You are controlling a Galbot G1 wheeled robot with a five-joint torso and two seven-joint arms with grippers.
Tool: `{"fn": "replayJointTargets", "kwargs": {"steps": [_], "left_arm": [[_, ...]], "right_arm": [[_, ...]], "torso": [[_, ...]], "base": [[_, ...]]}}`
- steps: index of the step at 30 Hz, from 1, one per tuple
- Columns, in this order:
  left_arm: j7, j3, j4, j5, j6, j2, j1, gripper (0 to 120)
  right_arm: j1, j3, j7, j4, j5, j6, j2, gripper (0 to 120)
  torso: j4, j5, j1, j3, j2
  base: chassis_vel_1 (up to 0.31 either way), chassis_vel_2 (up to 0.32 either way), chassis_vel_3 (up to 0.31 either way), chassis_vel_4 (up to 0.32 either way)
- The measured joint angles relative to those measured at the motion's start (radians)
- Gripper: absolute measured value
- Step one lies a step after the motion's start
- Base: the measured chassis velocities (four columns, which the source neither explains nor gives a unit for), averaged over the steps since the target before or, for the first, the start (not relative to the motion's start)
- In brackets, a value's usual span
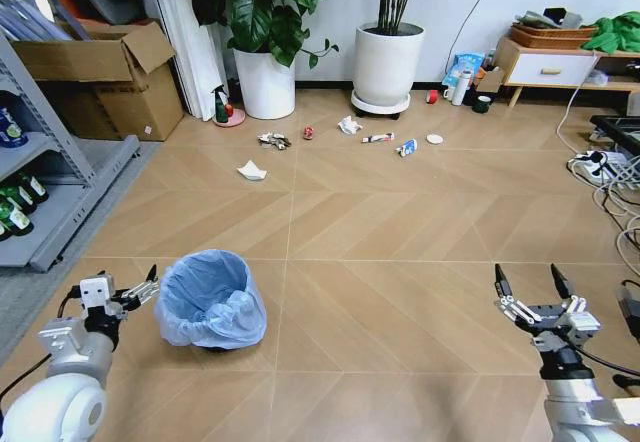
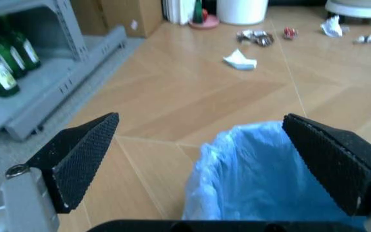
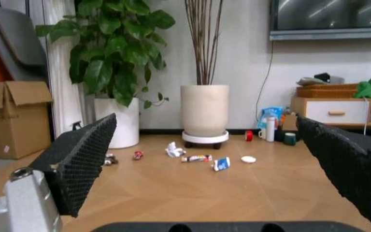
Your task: Pick up the trash bin and place the garbage on the floor into it.
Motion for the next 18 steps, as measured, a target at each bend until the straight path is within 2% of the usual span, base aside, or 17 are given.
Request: {"fn": "replayJointTargets", "kwargs": {"steps": [5, 8, 14, 18], "left_arm": [[-0.001, 0.035, 0.056, -0.106, 0.058, 0.051, -0.032, 99], [-0.001, 0.076, 0.129, -0.182, 0.105, 0.088, -0.081, 99], [0.005, 0.132, 0.195, -0.232, 0.138, 0.125, -0.138, 98], [0.013, 0.196, 0.280, -0.239, 0.156, 0.146, -0.210, 98]], "right_arm": [[0.004, -0.013, 0.008, -0.009, -0.010, -0.009, -0.009, 100], [0.007, -0.022, 0.008, -0.021, -0.018, -0.011, -0.014, 100], [0.011, -0.028, 0.009, -0.034, -0.026, -0.013, -0.015, 100], [0.016, -0.035, 0.010, -0.041, -0.032, -0.018, -0.011, 100]], "torso": [[0.0000, -0.0003, 0.000, 0.000, 0.000], [0.0000, -0.0003, 0.000, 0.000, 0.000], [-0.0001, 0.0000, 0.000, 0.000, 0.000], [0.0000, -0.0002, 0.000, 0.000, 0.000]], "base": [[0.000, 0.000, 0.000, 0.000], [0.000, 0.000, 0.000, 0.000], [0.000, 0.000, 0.000, 0.000], [0.000, 0.000, 0.000, 0.000]]}}
